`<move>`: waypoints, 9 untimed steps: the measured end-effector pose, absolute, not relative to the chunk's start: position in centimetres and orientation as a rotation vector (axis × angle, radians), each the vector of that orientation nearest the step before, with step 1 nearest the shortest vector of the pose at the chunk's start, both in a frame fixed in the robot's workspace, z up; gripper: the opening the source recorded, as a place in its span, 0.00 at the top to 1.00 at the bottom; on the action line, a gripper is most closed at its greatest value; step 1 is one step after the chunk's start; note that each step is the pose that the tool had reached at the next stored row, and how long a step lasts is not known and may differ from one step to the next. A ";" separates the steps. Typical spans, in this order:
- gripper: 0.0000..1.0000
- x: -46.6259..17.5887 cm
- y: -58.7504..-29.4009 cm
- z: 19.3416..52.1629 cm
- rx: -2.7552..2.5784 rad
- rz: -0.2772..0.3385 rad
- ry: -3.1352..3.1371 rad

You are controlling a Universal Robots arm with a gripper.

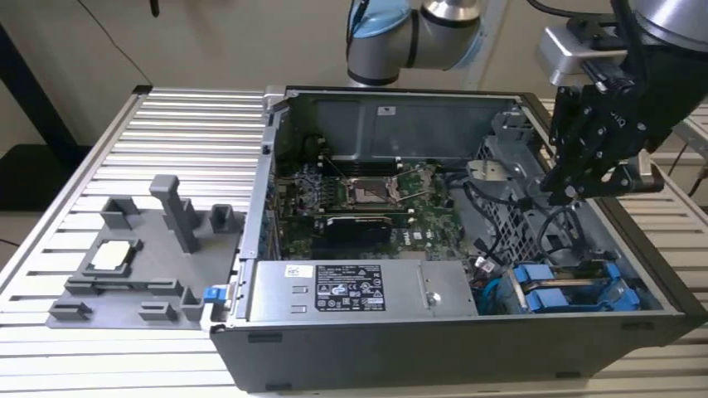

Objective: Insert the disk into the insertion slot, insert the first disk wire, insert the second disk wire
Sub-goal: 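Insert the first disk wire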

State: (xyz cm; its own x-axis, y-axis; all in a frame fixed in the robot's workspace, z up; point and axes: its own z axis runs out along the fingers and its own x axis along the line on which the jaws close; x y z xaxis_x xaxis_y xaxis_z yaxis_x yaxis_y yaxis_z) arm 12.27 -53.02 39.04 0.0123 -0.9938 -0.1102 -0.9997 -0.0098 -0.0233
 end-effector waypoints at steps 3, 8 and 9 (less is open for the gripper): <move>0.73 11.0 -52.7 39.0 -2.166 0.094 2.142; 0.73 9.1 -52.4 39.0 -2.167 0.093 2.141; 0.73 9.0 -52.4 39.0 -2.167 0.093 2.140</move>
State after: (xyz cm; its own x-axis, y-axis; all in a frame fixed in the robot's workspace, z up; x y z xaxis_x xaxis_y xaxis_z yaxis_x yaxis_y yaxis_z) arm 9.02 -52.41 39.01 0.0140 -0.9939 -0.1097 -0.9996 -0.0115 -0.0241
